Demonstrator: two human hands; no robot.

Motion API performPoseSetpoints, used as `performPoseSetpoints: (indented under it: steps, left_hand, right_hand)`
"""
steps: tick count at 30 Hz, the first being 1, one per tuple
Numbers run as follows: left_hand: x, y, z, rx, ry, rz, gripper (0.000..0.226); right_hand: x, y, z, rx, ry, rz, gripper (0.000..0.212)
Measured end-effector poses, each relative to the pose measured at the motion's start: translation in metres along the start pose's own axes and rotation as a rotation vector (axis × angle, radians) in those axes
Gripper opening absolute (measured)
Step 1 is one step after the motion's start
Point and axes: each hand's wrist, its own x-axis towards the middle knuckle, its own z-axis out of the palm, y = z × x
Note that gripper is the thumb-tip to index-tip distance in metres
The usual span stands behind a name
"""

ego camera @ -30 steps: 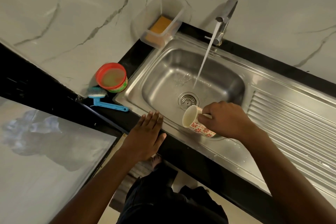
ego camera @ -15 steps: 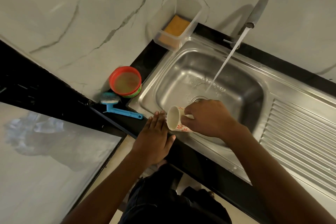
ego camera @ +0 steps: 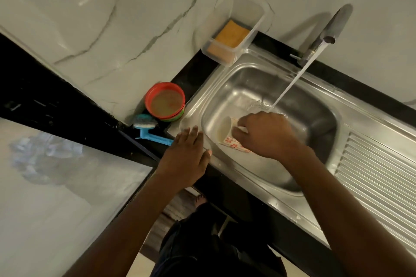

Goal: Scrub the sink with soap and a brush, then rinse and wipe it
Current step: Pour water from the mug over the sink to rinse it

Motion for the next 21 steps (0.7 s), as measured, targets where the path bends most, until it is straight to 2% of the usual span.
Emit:
performPoseSetpoints:
  steps: [5, 8, 10, 13, 16, 21]
  left_hand:
    - [0.017, -0.020, 0.004, 0.025, -0.042, -0.116, 0.091]
    - [0.021, -0.024, 0.011, 0.061, -0.095, -0.124, 0.089]
    - [0.021, -0.021, 0.012, 0.102, -0.116, -0.110, 0.091]
    - [0.024, -0.014, 0.011, 0.044, -0.127, -0.140, 0.074]
    - [0.032, -0.009, 0.009, 0.022, -0.174, -0.134, 0.072]
    - [0.047, -0.011, 0.007, -0.006, -0.215, -0.084, 0.072]
  right_hand:
    - [0.029, -0.047, -0.008, -0.023, 0.051, -0.177, 0.048]
    - [0.029, -0.042, -0.008, -0.023, 0.036, -0.194, 0.048]
    - [0.024, -0.026, -0.007, 0.016, -0.010, -0.165, 0.045]
    - [0.015, 0.007, 0.000, 0.050, -0.068, -0.082, 0.041]
    - [0.008, 0.034, 0.004, 0.097, -0.096, 0.035, 0.039]
    - [0.015, 0.042, 0.004, 0.075, -0.037, 0.102, 0.039]
